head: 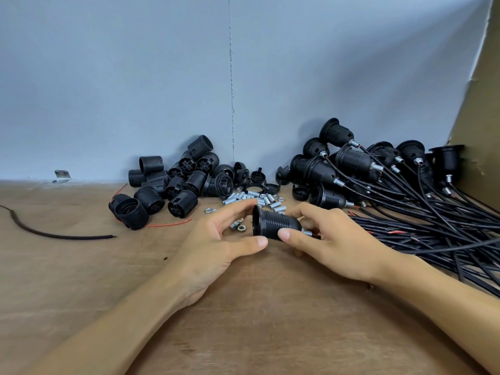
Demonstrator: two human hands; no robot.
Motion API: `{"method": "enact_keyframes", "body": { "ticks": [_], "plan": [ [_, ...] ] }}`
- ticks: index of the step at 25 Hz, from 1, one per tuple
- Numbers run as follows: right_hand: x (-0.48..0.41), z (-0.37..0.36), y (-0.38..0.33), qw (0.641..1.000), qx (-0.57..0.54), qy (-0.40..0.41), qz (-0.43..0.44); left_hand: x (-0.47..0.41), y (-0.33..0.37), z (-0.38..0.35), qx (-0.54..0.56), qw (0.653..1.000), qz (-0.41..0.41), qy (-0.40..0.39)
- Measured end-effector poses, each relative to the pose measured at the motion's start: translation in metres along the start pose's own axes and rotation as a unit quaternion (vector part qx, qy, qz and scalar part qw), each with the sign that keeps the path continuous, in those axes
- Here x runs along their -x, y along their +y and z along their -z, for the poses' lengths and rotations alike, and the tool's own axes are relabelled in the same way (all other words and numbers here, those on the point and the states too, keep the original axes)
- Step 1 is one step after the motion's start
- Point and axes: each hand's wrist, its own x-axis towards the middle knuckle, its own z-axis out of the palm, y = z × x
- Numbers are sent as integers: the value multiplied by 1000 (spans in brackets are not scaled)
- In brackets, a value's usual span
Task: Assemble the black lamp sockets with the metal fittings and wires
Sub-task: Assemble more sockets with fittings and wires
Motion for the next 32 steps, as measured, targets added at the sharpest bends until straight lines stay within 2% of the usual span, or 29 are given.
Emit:
{"method": "enact_keyframes", "body": {
  "ticks": [2, 6, 8, 10, 14, 19, 23, 26, 29, 32],
  "plan": [
    [0, 0, -1, 1000, -7, -2, 4, 0, -1, 1, -20, 1000, -1, -3],
    [1, 2, -3, 1000, -1, 4, 18, 1, 0, 1, 73, 997, 25, -31],
    [1, 2, -4, 1000, 8, 11, 23, 0, -1, -2, 93, 995, 18, -13],
    [0, 1, -5, 999, 17, 18, 31, -1, -1, -2, 88, 996, 15, -4],
    [-1, 7, -4, 1000, 3, 3, 22, 0, 2, 2, 36, 998, 14, -49],
    [-1, 10, -8, 999, 12, -12, 52, 0, 3, 2, 53, 997, 24, -47],
    [0, 4, -7, 1000, 6, -13, 19, 1, 4, 4, 57, 995, 32, -69],
    [-1, 4, -9, 999, -39, -13, -19, 2, 4, 2, 66, 996, 20, -54],
    [0, 5, -9, 995, -78, -55, -37, 2, 4, 0, 62, 998, 10, -25],
    [1, 5, -6, 993, -90, -71, -33, 1, 4, 2, 71, 996, 24, -44]
  ]
}}
